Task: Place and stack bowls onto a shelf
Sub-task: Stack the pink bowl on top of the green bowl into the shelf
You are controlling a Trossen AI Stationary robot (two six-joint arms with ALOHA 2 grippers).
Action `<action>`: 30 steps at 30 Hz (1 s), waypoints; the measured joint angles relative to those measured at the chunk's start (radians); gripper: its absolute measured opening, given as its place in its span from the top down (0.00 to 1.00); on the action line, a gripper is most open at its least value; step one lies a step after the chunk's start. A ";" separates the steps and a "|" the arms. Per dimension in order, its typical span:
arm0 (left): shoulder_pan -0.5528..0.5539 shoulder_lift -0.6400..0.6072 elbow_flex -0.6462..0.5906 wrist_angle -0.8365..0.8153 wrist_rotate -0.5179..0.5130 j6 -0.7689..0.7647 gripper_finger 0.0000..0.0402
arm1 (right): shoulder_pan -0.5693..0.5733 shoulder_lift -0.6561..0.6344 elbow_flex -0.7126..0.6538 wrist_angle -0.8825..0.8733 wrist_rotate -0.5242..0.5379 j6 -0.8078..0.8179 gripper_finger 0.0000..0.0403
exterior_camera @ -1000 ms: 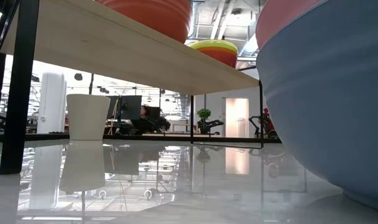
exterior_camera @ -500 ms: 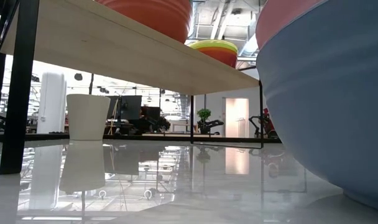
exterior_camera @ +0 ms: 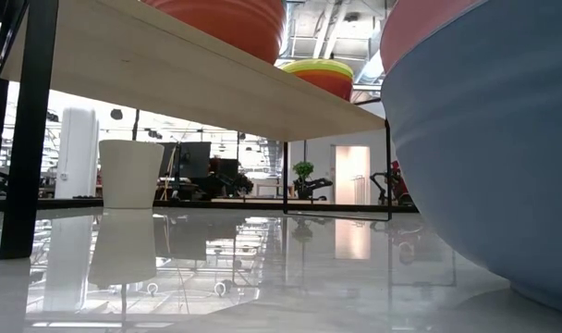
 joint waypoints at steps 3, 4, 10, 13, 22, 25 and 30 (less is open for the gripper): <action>0.000 0.000 0.000 0.000 0.002 -0.002 0.89 | 0.004 0.000 0.000 0.000 0.000 -0.004 0.57; 0.000 0.000 0.000 0.000 0.002 -0.004 0.89 | 0.005 0.000 0.000 0.001 0.000 -0.004 0.61; 0.000 0.000 0.000 0.000 0.007 -0.006 0.89 | 0.003 -0.002 0.000 -0.006 0.001 -0.006 0.91; 0.000 0.000 0.000 0.000 0.007 -0.007 0.89 | 0.003 -0.002 0.000 -0.006 0.001 -0.003 0.94; 0.000 0.000 0.000 0.000 0.007 -0.012 0.89 | -0.039 -0.069 0.045 -0.060 0.041 -0.029 0.94; 0.000 0.000 0.000 -0.002 0.007 -0.023 0.89 | -0.064 -0.117 0.080 -0.108 0.069 -0.073 0.94; 0.000 0.000 0.000 -0.019 0.008 -0.035 0.89 | -0.109 -0.197 0.158 -0.139 0.123 -0.161 0.94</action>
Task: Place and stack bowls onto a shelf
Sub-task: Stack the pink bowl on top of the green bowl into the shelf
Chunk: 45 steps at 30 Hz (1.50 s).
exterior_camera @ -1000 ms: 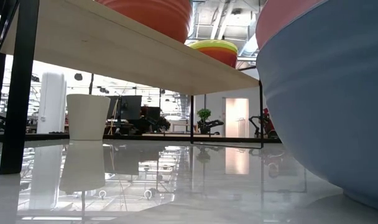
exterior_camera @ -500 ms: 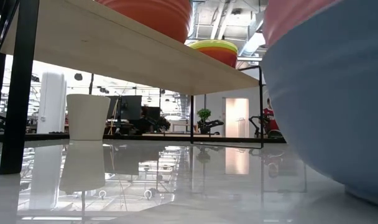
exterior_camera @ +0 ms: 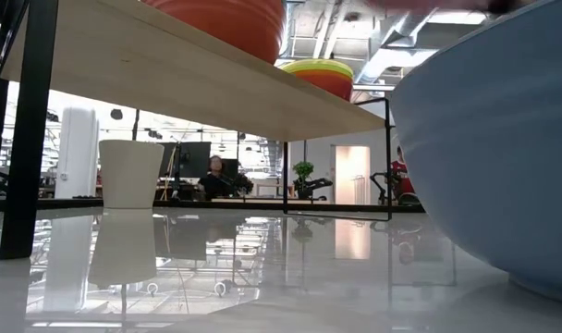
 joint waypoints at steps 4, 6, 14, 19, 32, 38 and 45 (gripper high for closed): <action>0.000 0.000 0.000 -0.006 0.000 -0.013 0.89 | -0.055 -0.035 0.095 -0.007 0.017 -0.114 0.94; 0.000 0.000 0.000 -0.007 0.000 -0.014 0.89 | -0.101 -0.033 0.152 -0.028 0.017 -0.168 0.94; 0.000 0.000 0.000 -0.007 0.002 -0.018 0.89 | -0.295 0.088 0.401 -0.080 -0.023 -0.426 0.94; 0.000 0.000 0.000 -0.007 0.002 -0.018 0.89 | -0.375 0.187 0.557 -0.100 -0.048 -0.556 0.94; 0.000 0.000 0.000 -0.030 -0.002 -0.018 0.89 | -0.467 0.391 0.725 -0.157 -0.182 -0.656 0.94; 0.000 0.000 0.000 -0.031 -0.004 -0.016 0.89 | -0.491 0.394 0.727 -0.158 -0.183 -0.652 0.91; 0.000 0.000 0.000 -0.031 -0.006 -0.015 0.89 | -0.515 0.391 0.727 -0.161 -0.198 -0.632 0.75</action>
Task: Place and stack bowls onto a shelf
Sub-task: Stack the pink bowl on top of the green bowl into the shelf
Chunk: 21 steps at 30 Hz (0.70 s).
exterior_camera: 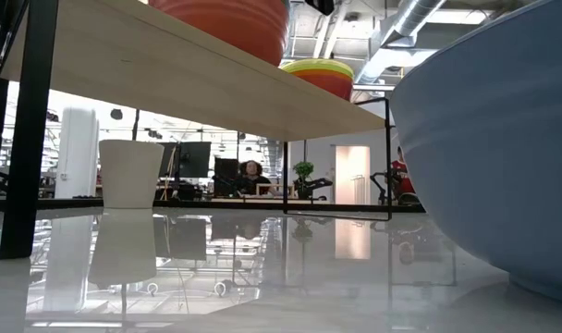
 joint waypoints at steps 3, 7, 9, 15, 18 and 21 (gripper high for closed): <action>0.000 0.000 0.000 0.000 0.000 0.000 0.89 | -0.009 0.000 0.000 -0.002 -0.002 0.004 0.69; 0.000 0.000 0.000 0.000 0.000 0.000 0.89 | -0.021 -0.001 0.001 0.012 -0.002 -0.009 0.64; 0.000 0.000 0.000 -0.002 0.000 0.000 0.89 | -0.021 -0.016 0.011 0.008 0.003 -0.010 0.64; 0.000 0.000 0.000 -0.008 -0.002 0.001 0.89 | -0.021 -0.040 0.051 0.066 0.016 -0.084 0.72; 0.000 0.000 0.000 -0.023 -0.011 0.000 0.89 | -0.021 -0.030 0.049 0.078 -0.006 -0.132 0.85; 0.000 0.000 0.000 -0.029 -0.024 0.000 0.89 | -0.025 -0.014 0.051 0.104 -0.012 -0.180 0.96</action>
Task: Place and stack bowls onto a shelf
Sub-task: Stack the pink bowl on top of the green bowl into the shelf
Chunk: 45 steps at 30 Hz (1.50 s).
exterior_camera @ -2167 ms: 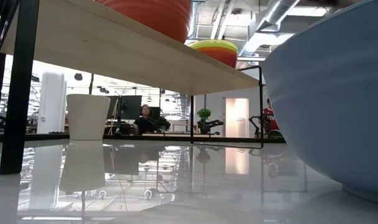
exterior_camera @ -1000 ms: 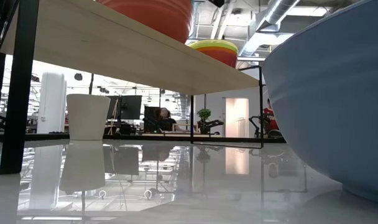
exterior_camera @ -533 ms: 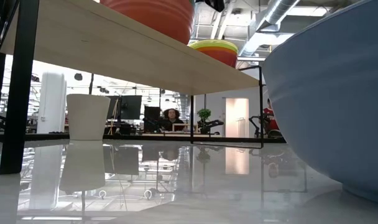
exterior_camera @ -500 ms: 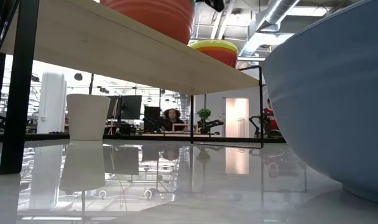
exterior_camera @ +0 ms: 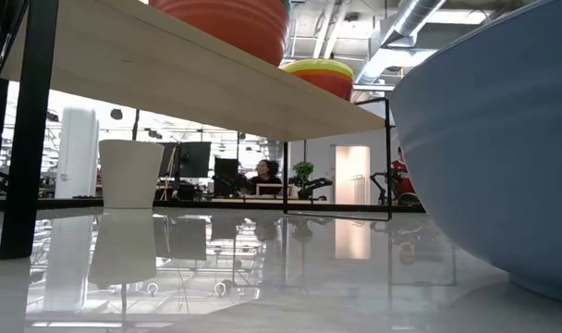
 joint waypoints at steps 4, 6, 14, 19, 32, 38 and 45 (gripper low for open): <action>0.000 0.000 0.000 -0.003 -0.008 -0.001 0.89 | -0.012 0.021 -0.001 0.005 -0.036 -0.003 0.94; 0.000 0.000 0.000 -0.010 -0.010 -0.002 0.89 | -0.018 0.033 -0.001 0.018 -0.066 -0.005 0.95; 0.000 0.000 0.000 -0.021 -0.015 -0.006 0.89 | -0.035 0.072 -0.004 0.013 -0.098 -0.009 0.96; 0.000 0.000 0.000 -0.034 -0.023 -0.006 0.89 | -0.042 0.093 -0.001 0.011 -0.120 -0.013 0.95; 0.000 0.000 0.000 -0.043 -0.030 -0.006 0.89 | -0.048 0.099 -0.004 0.074 -0.119 -0.033 0.95; 0.000 0.000 0.000 -0.047 -0.032 -0.006 0.89 | 0.019 0.081 0.000 0.234 -0.122 -0.062 0.95; 0.000 0.000 0.000 -0.065 -0.038 -0.006 0.89 | 0.096 0.155 -0.006 0.355 -0.125 -0.125 0.95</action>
